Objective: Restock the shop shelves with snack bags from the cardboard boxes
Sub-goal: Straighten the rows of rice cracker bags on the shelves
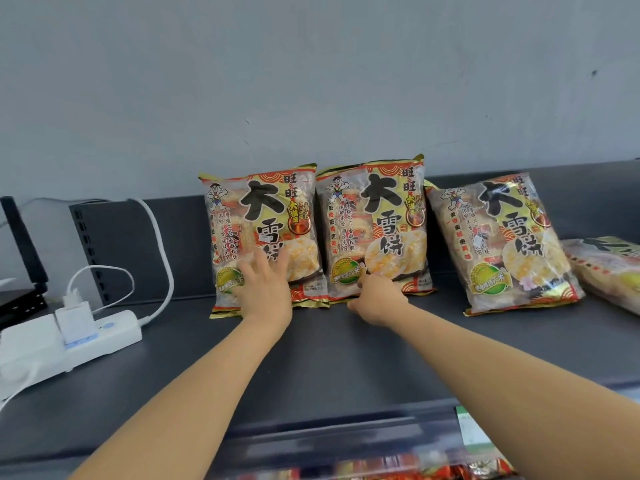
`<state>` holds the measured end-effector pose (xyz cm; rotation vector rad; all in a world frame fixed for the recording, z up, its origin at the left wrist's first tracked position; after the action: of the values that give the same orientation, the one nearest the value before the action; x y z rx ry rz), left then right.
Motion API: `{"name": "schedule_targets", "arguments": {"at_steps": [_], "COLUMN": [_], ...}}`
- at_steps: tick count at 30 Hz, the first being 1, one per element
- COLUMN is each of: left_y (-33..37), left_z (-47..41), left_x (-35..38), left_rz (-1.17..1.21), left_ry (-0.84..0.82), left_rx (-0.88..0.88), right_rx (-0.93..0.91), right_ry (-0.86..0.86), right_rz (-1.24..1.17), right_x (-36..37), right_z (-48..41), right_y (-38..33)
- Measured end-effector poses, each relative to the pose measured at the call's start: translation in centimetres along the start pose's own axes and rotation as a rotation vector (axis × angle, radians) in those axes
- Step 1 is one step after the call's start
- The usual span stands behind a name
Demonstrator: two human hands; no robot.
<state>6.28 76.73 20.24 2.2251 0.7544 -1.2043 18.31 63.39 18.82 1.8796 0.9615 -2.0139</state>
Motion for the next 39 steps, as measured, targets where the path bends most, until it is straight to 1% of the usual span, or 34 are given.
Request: {"name": "schedule_targets", "arguments": {"at_steps": [4,7,9,10,11,12,13,14,15,17,19,21,23,25,28,31,33,36,37,39], "left_y": [1.1,0.6,0.3,0.6,1.2,2.0,3.0,3.9,4.7,6.5,8.8,10.8,11.4,10.8,9.3,8.8,9.8,13.5,15.1,18.7], "left_z": [1.0,0.7,0.7,0.8,1.1,1.4,1.7,2.0,2.3,2.9,3.4,3.4,2.6,1.8,1.9,3.1,4.0,5.2,5.7,6.5], "left_x": [1.1,1.4,1.3,1.1,0.8,0.6,0.5,0.5,0.4,0.2,-0.2,-0.4,-0.6,-0.4,-0.2,-0.4,-1.0,-2.0,-2.2,-2.3], "left_rz": [0.044,0.053,0.049,0.046,0.052,0.071,0.1,0.122,0.136,0.152,0.177,0.217,0.236,0.241,0.222,0.201,0.191,0.267,0.325,0.476], "left_ry": [-0.056,-0.1,-0.102,-0.088,-0.072,-0.072,-0.087,-0.107,-0.127,-0.127,-0.099,-0.09,-0.105,-0.14,-0.18,-0.213,-0.197,-0.15,-0.173,-0.264], "left_rx": [0.004,0.008,-0.005,-0.007,-0.002,0.007,0.024,0.046,0.065,0.104,0.178,0.221,0.153,0.054,-0.04,-0.084,-0.045,0.125,0.172,0.201], "right_rx": [-0.064,-0.1,-0.124,-0.124,-0.093,-0.034,0.037,0.109,0.179,0.291,0.356,0.375,0.38,0.409,0.451,0.467,0.474,0.482,0.48,0.47], "right_ry": [-0.011,-0.057,-0.028,0.064,0.208,0.37,0.497,0.551,0.532,0.422,0.391,0.347,0.257,0.21,0.134,0.113,0.116,0.08,0.057,0.009], "right_rz": [-0.009,-0.025,-0.063,-0.074,-0.049,0.023,0.124,0.211,0.259,0.25,0.199,0.174,0.164,0.179,0.193,0.172,0.178,0.171,0.159,0.117], "right_x": [0.0,-0.2,-0.9,-1.7,-2.9,-4.3,-5.6,-6.7,-7.3,-8.1,-8.8,-9.3,-9.5,-9.7,-10.0,-10.5,-10.9,-11.1,-11.1,-10.8], "right_z": [0.7,1.2,1.8,2.2,2.6,3.2,3.7,4.0,4.1,4.1,4.2,4.4,4.6,4.7,4.9,5.2,5.2,5.2,5.2,4.1], "right_y": [0.6,1.3,1.8,2.2,3.0,3.8,4.9,6.1,7.5,10.6,13.3,15.2,16.5,17.6,18.7,19.1,19.3,19.8,20.1,21.1]}}
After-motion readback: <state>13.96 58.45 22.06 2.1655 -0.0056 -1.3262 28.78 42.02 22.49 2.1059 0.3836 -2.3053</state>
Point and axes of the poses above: each hand's wrist, its own z-axis away from the middle knuckle, its own x-axis out of the palm, y = z × x, the point moved 4 cm from there along -z, towards the middle knuckle, and after that the axes turned 8 degrees about z, right-handed, at the moved point
